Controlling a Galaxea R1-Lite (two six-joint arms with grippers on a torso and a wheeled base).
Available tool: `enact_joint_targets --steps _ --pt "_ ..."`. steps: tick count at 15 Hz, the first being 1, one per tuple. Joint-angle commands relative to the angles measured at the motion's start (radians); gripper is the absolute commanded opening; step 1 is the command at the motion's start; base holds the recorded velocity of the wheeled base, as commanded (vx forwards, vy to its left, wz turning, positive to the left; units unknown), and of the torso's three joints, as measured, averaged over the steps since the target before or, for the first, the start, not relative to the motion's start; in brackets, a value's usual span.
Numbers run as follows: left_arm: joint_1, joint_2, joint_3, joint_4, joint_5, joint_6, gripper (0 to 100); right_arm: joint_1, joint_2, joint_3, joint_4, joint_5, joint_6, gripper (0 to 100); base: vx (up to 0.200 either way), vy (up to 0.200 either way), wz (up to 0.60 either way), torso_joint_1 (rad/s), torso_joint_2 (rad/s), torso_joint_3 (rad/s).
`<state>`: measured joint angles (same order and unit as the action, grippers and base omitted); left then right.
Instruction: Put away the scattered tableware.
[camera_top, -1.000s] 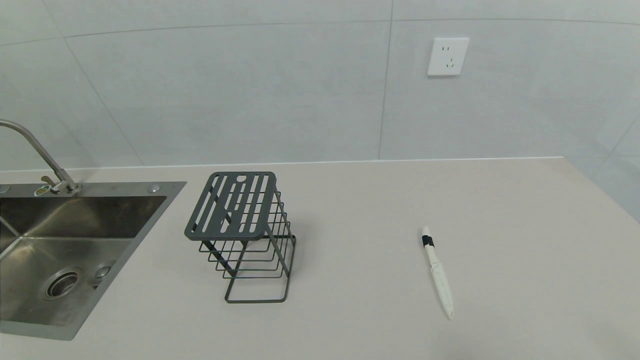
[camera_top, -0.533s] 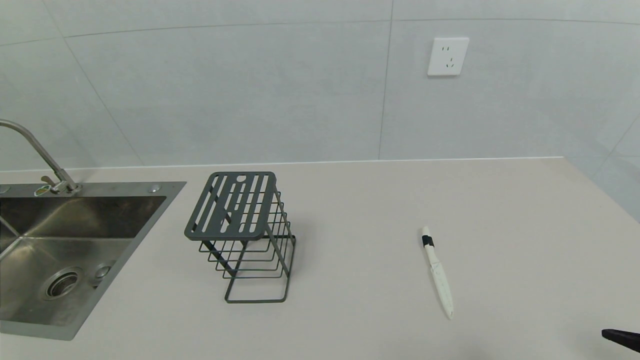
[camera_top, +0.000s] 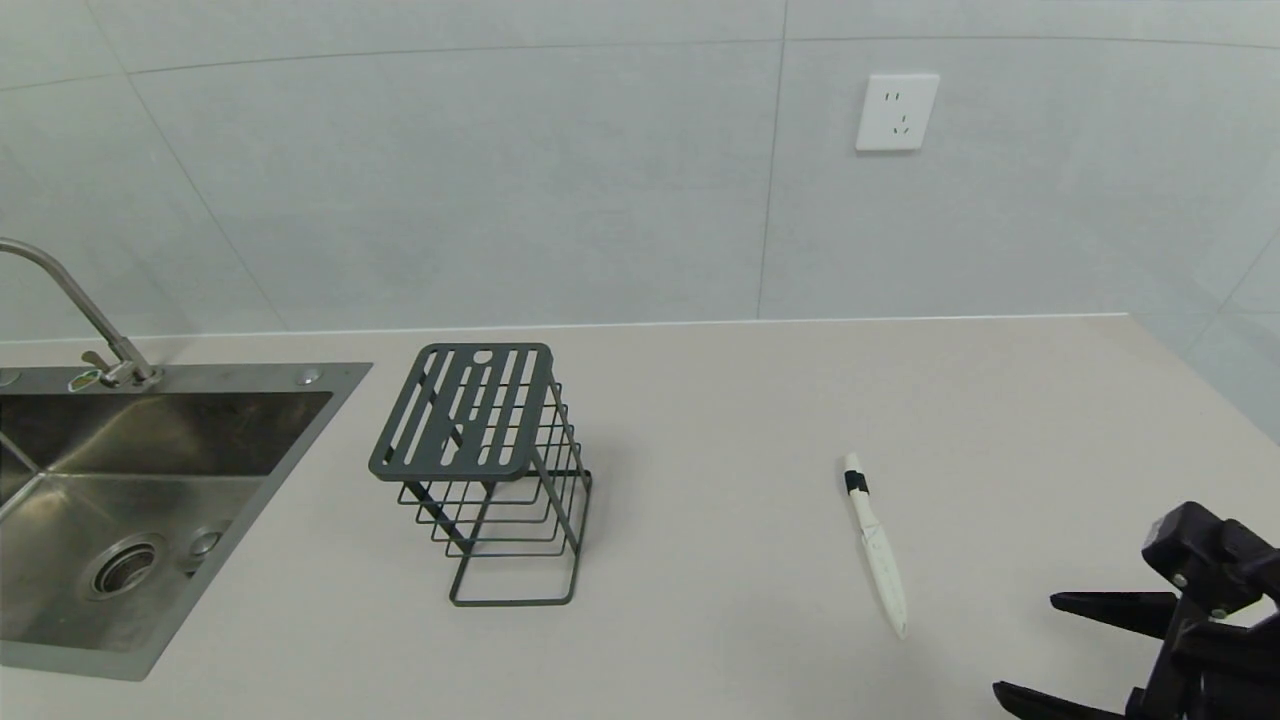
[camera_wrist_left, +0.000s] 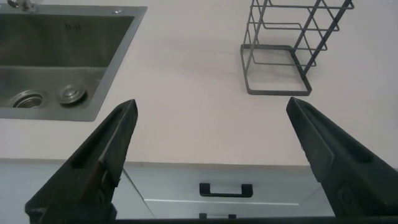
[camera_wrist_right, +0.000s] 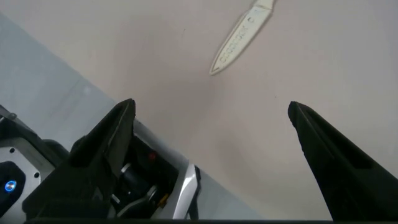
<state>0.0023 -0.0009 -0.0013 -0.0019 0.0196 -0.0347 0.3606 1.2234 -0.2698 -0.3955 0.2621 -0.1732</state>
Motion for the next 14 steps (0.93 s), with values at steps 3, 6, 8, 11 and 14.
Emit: enact_joint_targets --steps 3,6,8,11,14 --pt "0.001 0.001 0.0 -0.001 0.0 -0.001 100 0.017 0.077 -0.058 0.006 -0.066 0.008 100 0.0 0.0 0.0 0.0 0.0 0.0" --pt "0.001 0.001 0.0 -0.001 0.0 0.001 100 0.054 0.119 -0.117 0.004 -0.135 0.09 100 0.0 0.0 0.0 0.0 0.0 0.0" --pt "-0.001 0.001 0.0 0.0 0.0 0.001 100 0.112 0.157 -0.161 0.006 -0.205 0.162 100 0.0 0.0 0.0 0.0 0.0 0.0" --pt "0.001 0.001 0.001 -0.001 0.0 0.001 100 0.182 0.261 -0.29 0.145 -0.297 0.299 100 0.0 0.0 0.0 0.0 0.0 0.0" --pt "0.001 0.001 0.0 -0.001 0.0 0.001 100 0.178 0.338 -0.324 0.181 -0.35 0.301 100 0.0 0.0 0.0 0.0 0.0 0.0"
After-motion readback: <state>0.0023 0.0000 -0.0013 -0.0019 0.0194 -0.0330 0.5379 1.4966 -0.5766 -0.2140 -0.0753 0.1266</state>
